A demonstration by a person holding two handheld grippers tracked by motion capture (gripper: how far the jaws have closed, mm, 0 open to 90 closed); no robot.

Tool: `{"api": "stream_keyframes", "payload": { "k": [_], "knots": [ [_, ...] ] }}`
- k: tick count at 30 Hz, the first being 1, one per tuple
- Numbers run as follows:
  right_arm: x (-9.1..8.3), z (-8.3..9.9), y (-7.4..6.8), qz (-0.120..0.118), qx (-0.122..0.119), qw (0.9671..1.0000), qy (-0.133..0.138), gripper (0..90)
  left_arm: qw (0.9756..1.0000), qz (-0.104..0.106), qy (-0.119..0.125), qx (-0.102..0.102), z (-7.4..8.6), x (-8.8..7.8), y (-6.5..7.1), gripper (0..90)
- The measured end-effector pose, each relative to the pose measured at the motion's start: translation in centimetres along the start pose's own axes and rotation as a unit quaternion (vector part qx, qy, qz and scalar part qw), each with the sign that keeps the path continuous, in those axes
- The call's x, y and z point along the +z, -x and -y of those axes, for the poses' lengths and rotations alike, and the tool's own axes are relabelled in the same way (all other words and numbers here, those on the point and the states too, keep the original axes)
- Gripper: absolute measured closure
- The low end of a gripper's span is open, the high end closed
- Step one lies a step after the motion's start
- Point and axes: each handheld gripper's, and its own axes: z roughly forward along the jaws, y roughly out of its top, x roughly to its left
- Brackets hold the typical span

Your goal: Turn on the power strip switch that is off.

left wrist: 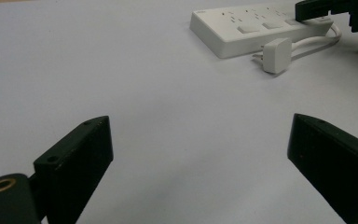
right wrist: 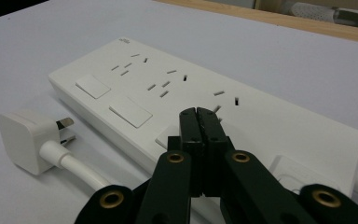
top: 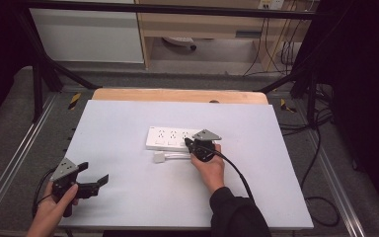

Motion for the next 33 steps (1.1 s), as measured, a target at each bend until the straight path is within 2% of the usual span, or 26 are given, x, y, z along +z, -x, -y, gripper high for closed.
{"api": "stream_keyframes", "payload": {
  "k": [6,16,24,28,33],
  "knots": [
    [-0.1,-0.3,0.1,-0.003,0.004,0.9999,0.010,90.0,1.0000,-0.001,0.001,0.000,0.0,0.0,0.0,6.8],
    [-0.3,-0.8,0.0,-0.007,0.004,0.9999,0.013,90.0,1.0000,-0.001,0.001,-0.004,0.0,0.1,0.0,6.8],
    [-0.7,-1.4,0.0,-0.010,0.006,0.9998,0.014,90.0,1.0000,-0.001,0.003,0.000,-0.1,0.0,0.1,6.8],
    [-0.9,-1.7,0.1,-0.010,0.003,0.9999,0.012,88.5,1.0000,-0.002,0.005,-0.002,0.0,-0.1,0.0,6.8],
    [-1.3,-2.2,0.4,-0.013,0.012,0.9997,0.018,84.5,1.0000,-0.004,0.001,0.000,0.0,-0.1,-0.1,6.7]
  ]
}}
